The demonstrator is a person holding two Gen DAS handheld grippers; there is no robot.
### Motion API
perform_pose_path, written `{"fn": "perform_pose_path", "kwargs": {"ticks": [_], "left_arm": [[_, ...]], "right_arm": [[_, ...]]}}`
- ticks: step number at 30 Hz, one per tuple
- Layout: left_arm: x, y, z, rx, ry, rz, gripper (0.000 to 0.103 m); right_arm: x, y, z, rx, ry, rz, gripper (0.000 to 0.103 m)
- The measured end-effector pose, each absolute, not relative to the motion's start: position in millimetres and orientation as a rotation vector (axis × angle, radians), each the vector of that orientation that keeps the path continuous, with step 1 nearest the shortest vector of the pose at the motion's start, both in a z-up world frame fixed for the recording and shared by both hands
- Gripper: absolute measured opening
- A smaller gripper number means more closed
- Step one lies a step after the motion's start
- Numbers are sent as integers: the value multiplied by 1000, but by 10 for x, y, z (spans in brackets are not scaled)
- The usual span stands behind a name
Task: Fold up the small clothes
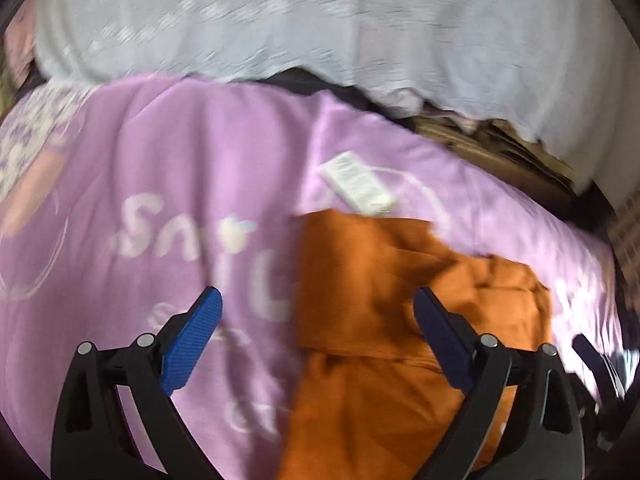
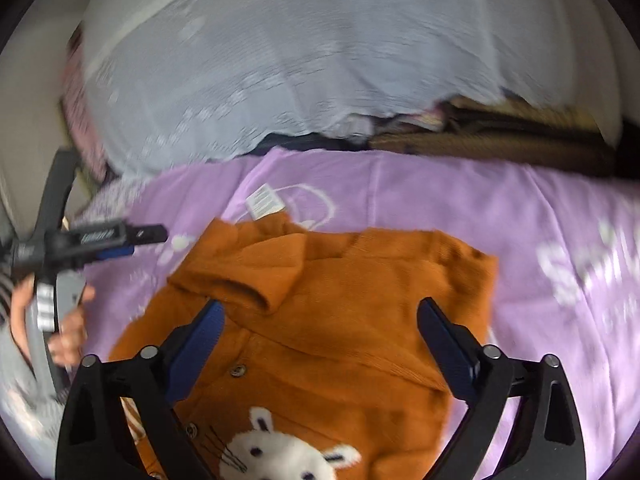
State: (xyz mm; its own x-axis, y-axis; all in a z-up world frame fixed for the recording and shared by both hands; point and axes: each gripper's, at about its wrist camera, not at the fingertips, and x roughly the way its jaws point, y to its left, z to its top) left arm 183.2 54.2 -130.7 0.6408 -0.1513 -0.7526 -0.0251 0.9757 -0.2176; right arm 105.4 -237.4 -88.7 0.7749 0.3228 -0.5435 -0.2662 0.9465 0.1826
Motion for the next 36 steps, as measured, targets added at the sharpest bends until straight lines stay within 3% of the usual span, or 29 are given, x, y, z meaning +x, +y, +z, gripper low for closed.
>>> {"fn": "perform_pose_path", "kwargs": {"ticks": [9,10,12,13,14,18,19,20,21,22,24,28,33,34,36], "left_arm": [[2149,684,-1748,-104,968,50,93],[2156,672,-1740,-94,965,52,93],[2145,669,-1756,-77,966,58,93],[2142,662,-1764,-73,970,59,93],[2138,651,-1781,-62,973,64,93],[2154,520,-1846,39,986,104,97],[2149,482,-1871,68,986,117,99],[2144,464,-1882,82,980,127,99],[2138,462,-1881,85,978,132,99],[2133,467,-1876,84,978,133,99],[2104,508,-1836,59,983,137,99],[2004,511,-1561,23,918,120,98],[2099,124,-1391,37,892,-39,98],[2158,11,-1441,61,904,-69,98],[2260,-148,-1621,112,943,-90,98]], "right_arm": [[1479,-1370,-960,-269,648,371,72],[1503,-1306,-999,-296,655,367,65],[1575,-1259,-1068,-322,682,354,34],[1616,-1295,-1069,-301,692,339,13],[1645,-1388,-1043,-244,694,331,10],[1632,-2197,-1020,150,699,272,9],[1630,-2387,-1107,222,720,245,13],[1629,-2581,-1245,295,763,214,25],[1622,-2746,-1400,355,815,177,30],[1582,-2900,-1524,425,834,171,25],[1458,-3097,-1529,532,808,194,25],[1282,-3141,-1184,519,660,173,29],[1551,-2699,-1001,454,690,339,29],[1648,-2649,-1023,464,701,359,31],[1863,-2582,-1185,492,758,373,46]]}}
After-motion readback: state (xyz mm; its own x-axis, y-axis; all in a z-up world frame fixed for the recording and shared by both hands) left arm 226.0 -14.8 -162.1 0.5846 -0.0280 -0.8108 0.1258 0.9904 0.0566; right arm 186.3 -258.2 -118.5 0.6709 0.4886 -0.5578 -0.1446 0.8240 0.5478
